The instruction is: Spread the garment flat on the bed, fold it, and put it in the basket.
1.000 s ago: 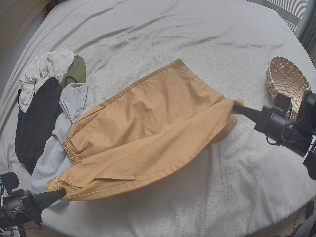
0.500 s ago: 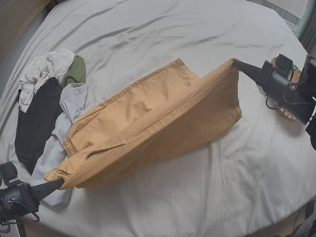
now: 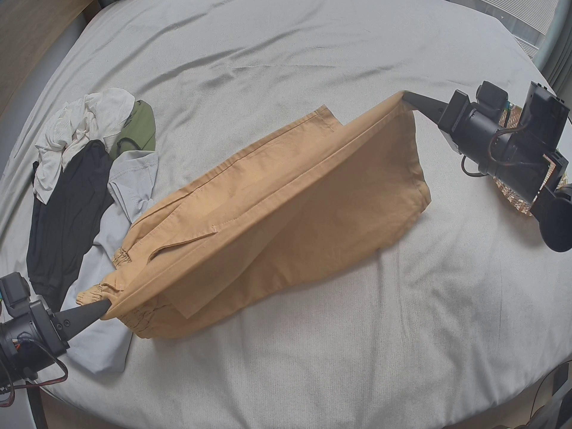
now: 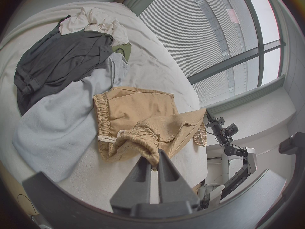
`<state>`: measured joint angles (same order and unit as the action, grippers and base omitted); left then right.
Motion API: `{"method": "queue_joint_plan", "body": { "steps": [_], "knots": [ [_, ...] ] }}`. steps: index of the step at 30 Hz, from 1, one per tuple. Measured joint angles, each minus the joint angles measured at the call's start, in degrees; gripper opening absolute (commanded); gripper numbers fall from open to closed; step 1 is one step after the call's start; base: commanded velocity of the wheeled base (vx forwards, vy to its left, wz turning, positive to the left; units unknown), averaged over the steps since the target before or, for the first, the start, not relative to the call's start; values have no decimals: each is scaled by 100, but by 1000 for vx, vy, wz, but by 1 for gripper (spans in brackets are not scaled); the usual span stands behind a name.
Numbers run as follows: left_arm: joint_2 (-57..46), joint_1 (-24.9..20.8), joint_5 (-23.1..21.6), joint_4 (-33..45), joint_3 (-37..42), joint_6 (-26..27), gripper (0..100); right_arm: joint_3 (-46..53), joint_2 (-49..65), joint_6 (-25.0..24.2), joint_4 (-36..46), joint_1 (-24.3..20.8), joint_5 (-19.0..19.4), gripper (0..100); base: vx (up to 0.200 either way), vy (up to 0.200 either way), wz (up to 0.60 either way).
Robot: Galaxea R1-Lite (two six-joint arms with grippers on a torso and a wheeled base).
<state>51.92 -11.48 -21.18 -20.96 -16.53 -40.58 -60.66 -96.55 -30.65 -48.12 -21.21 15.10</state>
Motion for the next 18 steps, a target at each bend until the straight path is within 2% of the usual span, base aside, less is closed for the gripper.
{"method": "queue_joint_plan", "body": {
  "steps": [8, 18],
  "knots": [
    [127, 52, 0, -41, -33, -35, 0, -397, -299, -57, 16, -28, -2, 0, 0, 0, 0],
    [445, 66, 10, -230, -325, -358, 0, -990, -675, -79, 82, -37, 20, 0, 0, 0, 0]
  ]
}}
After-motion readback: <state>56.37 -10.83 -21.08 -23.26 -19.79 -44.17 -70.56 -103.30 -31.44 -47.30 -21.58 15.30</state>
